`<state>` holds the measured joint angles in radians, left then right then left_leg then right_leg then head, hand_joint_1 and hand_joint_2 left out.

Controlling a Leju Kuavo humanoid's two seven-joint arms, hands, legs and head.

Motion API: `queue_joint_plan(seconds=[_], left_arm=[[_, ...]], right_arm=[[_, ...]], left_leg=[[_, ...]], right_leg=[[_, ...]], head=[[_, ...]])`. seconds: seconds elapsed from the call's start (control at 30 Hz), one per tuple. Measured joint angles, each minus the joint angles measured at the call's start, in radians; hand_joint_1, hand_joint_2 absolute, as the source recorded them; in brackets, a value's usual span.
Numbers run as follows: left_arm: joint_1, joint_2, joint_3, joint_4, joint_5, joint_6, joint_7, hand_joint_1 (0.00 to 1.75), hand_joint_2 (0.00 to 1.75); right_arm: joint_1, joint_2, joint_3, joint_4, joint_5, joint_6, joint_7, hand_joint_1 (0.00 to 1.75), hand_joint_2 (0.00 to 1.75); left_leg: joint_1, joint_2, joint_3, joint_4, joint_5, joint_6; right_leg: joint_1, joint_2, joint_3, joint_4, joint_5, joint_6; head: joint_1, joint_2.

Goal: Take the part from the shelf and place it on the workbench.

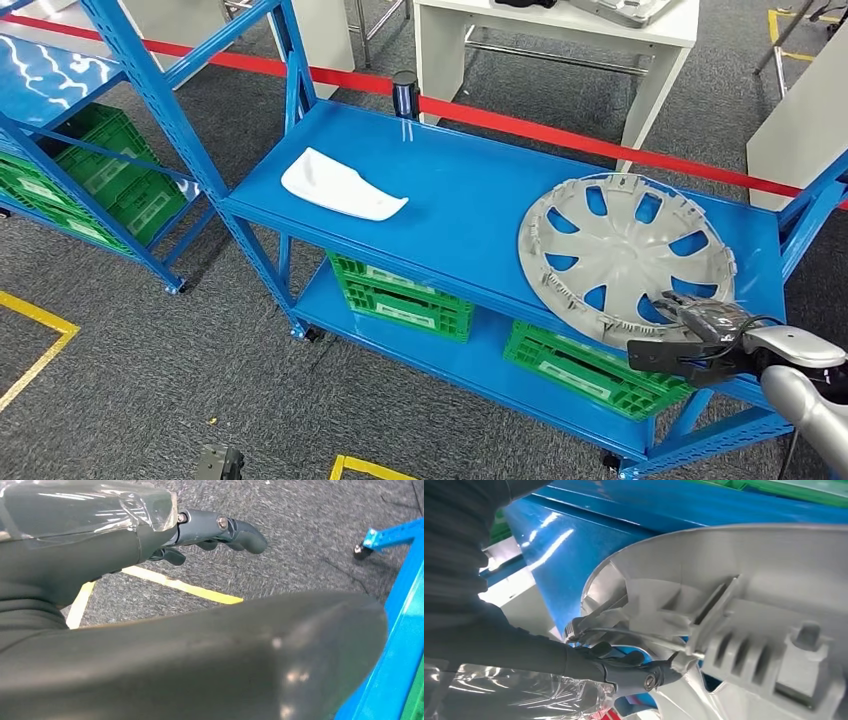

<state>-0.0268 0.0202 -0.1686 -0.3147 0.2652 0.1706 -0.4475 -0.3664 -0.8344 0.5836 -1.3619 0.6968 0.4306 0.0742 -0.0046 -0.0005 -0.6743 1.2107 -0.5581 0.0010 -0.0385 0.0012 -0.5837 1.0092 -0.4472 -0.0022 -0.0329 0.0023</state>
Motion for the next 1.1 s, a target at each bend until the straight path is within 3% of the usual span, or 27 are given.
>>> queue_joint_plan(seconds=[0.03, 0.07, 0.1, 0.13, 0.17, 0.23, 0.27, 0.4, 0.43, 0.5, 0.57, 0.6, 0.63, 0.7, 0.73, 0.8, 0.87, 0.93, 1.03, 1.07, 1.1], left_arm=[[0.001, 0.000, -0.003, 0.000, 0.002, 0.001, 0.000, 0.00, 0.00], [0.001, 0.000, -0.006, 0.000, 0.003, 0.001, 0.000, 0.00, 0.00], [0.002, 0.000, -0.008, 0.000, 0.005, 0.001, -0.001, 0.00, 0.00], [0.002, 0.000, -0.010, 0.000, 0.006, 0.001, -0.003, 0.00, 0.00], [0.002, 0.001, -0.012, -0.001, 0.009, -0.002, -0.006, 0.00, 0.00], [0.002, 0.005, -0.018, -0.003, 0.017, -0.012, -0.017, 0.00, 0.00], [0.002, 0.007, -0.021, -0.004, 0.021, -0.018, -0.023, 0.00, 0.00], [0.001, 0.012, -0.031, -0.011, 0.029, -0.034, -0.041, 0.00, 0.00], [0.000, 0.013, -0.034, -0.014, 0.030, -0.037, -0.045, 0.00, 0.00], [0.000, 0.013, -0.038, -0.017, 0.032, -0.040, -0.048, 0.00, 0.00], [0.000, 0.013, -0.041, -0.017, 0.035, -0.042, -0.050, 0.00, 0.00], [0.000, 0.013, -0.042, -0.017, 0.037, -0.044, -0.051, 0.00, 0.00], [0.000, 0.013, -0.044, -0.017, 0.038, -0.047, -0.053, 0.00, 0.00], [0.000, 0.013, -0.047, -0.018, 0.039, -0.054, -0.060, 0.00, 0.00], [-0.001, 0.013, -0.049, -0.019, 0.039, -0.056, -0.064, 0.00, 0.00], [-0.001, 0.015, -0.052, -0.021, 0.040, -0.059, -0.070, 0.00, 0.00], [-0.001, 0.016, -0.053, -0.022, 0.041, -0.062, -0.074, 0.00, 0.87], [-0.002, 0.016, -0.053, -0.023, 0.042, -0.060, -0.075, 0.00, 1.75], [-0.002, 0.017, -0.053, -0.023, 0.046, -0.053, -0.076, 0.00, 1.75], [-0.002, 0.017, -0.053, -0.023, 0.048, -0.052, -0.076, 0.00, 1.75], [-0.002, 0.016, -0.053, -0.023, 0.049, -0.050, -0.076, 0.00, 1.75]], right_arm=[[0.004, 0.003, -0.001, -0.001, -0.002, 0.000, -0.002, 0.30, 1.75], [0.008, 0.007, -0.002, -0.003, -0.004, 0.000, -0.002, 0.71, 1.75], [0.012, 0.010, -0.004, -0.006, -0.006, 0.001, -0.003, 1.12, 1.75], [0.016, 0.012, -0.007, -0.009, -0.009, 0.003, -0.003, 1.54, 1.75], [0.020, 0.013, -0.010, -0.013, -0.012, 0.006, -0.004, 1.65, 1.75], [0.026, 0.014, -0.018, -0.019, -0.021, 0.010, -0.007, 1.67, 1.75], [0.028, 0.015, -0.022, -0.021, -0.024, 0.011, -0.009, 1.65, 1.75], [0.038, 0.011, -0.039, -0.027, -0.034, 0.018, -0.018, 1.66, 1.75], [0.043, 0.009, -0.042, -0.028, -0.036, 0.019, -0.019, 1.66, 1.75], [0.053, 0.009, -0.046, -0.029, -0.039, 0.016, -0.020, 1.67, 1.75], [0.062, 0.011, -0.051, -0.031, -0.039, 0.012, -0.020, 1.66, 1.75], [0.065, 0.012, -0.054, -0.031, -0.040, 0.011, -0.020, 1.67, 1.75], [0.067, 0.012, -0.057, -0.032, -0.040, 0.010, -0.020, 1.67, 1.75], [0.070, 0.013, -0.064, -0.034, -0.040, 0.008, -0.022, 1.67, 1.75], [0.072, 0.013, -0.067, -0.036, -0.040, 0.006, -0.023, 1.67, 1.75], [0.074, 0.014, -0.074, -0.042, -0.041, 0.003, -0.025, 1.68, 1.75], [0.076, 0.016, -0.080, -0.045, -0.041, 0.002, -0.026, 1.69, 1.75], [0.076, 0.017, -0.085, -0.046, -0.041, 0.002, -0.026, 1.70, 1.75], [0.076, 0.022, -0.088, -0.048, -0.040, 0.002, -0.028, 1.68, 1.75], [0.077, 0.023, -0.089, -0.048, -0.040, 0.002, -0.029, 1.68, 1.75], [0.078, 0.024, -0.090, -0.048, -0.040, 0.002, -0.029, 1.68, 1.75]], left_leg=[[0.002, 0.000, -0.031, 0.060, -0.020, -0.002], [0.004, 0.000, -0.046, 0.088, -0.021, -0.002], [0.005, 0.000, -0.042, 0.075, -0.003, 0.000], [0.005, 0.000, -0.018, 0.022, 0.029, 0.004], [0.004, -0.002, 0.019, -0.054, 0.067, 0.011], [-0.001, -0.003, 0.080, -0.175, 0.109, 0.024], [-0.004, -0.003, 0.092, -0.202, 0.115, 0.028], [-0.003, 0.002, 0.105, -0.230, 0.127, 0.042], [-0.001, 0.003, 0.109, -0.239, 0.133, 0.047], [-0.002, 0.003, 0.109, -0.244, 0.138, 0.052], [-0.005, 0.002, 0.107, -0.243, 0.138, 0.053], [-0.006, 0.002, 0.107, -0.242, 0.137, 0.052], [-0.006, 0.001, 0.107, -0.239, 0.137, 0.051], [-0.007, -0.002, 0.106, -0.229, 0.131, 0.045], [-0.009, -0.003, 0.104, -0.223, 0.127, 0.040], [-0.012, -0.005, 0.101, -0.217, 0.123, 0.031], [-0.009, -0.005, 0.097, -0.212, 0.121, 0.025], [-0.005, -0.005, 0.075, -0.167, 0.090, 0.013], [0.005, -0.003, -0.013, 0.026, -0.002, -0.004], [0.008, -0.002, -0.034, 0.070, -0.013, -0.007], [0.010, -0.002, -0.040, 0.081, -0.008, -0.007]], right_leg=[[0.001, 0.000, 0.000, 0.000, 0.000, 0.000], [0.002, 0.000, 0.000, 0.000, 0.000, 0.000], [0.004, 0.001, 0.001, 0.000, -0.001, 0.000], [0.005, 0.001, 0.003, 0.000, -0.001, 0.000], [0.006, 0.002, 0.004, 0.000, -0.001, 0.000], [0.010, 0.003, 0.004, -0.001, 0.000, 0.002], [0.011, 0.004, 0.003, -0.002, 0.000, 0.005], [0.013, 0.003, -0.003, 0.006, -0.007, 0.019], [0.014, 0.003, -0.020, 0.042, -0.027, 0.017], [0.014, 0.002, -0.081, 0.171, -0.084, 0.009], [0.013, 0.002, -0.129, 0.275, -0.119, 0.013], [0.013, 0.001, -0.127, 0.272, -0.112, 0.020], [0.012, 0.000, -0.102, 0.225, -0.090, 0.029], [0.011, -0.003, -0.026, 0.077, -0.037, 0.041], [0.011, -0.004, 0.002, 0.024, -0.021, 0.037], [0.015, -0.003, 0.017, -0.007, -0.013, 0.021], [0.014, -0.002, 0.019, -0.009, -0.009, 0.009], [0.009, -0.002, 0.021, -0.012, -0.006, 0.000], [0.007, -0.002, 0.020, -0.012, -0.004, -0.006], [0.007, -0.002, 0.019, -0.012, -0.004, -0.006], [0.007, -0.001, 0.020, -0.011, -0.004, -0.006]], head=[[0.000, 0.000], [0.000, 0.000], [0.000, 0.000], [0.000, 0.000], [0.000, 0.000], [0.001, 0.000], [0.001, 0.000], [0.003, 0.000], [0.004, 0.000], [0.006, 0.000], [0.006, 0.000], [0.006, 0.000], [0.007, 0.000], [0.006, 0.000], [0.006, 0.000], [0.005, 0.000], [0.005, 0.000], [0.003, 0.000], [0.000, 0.000], [-0.001, 0.000], [-0.001, 0.000]])
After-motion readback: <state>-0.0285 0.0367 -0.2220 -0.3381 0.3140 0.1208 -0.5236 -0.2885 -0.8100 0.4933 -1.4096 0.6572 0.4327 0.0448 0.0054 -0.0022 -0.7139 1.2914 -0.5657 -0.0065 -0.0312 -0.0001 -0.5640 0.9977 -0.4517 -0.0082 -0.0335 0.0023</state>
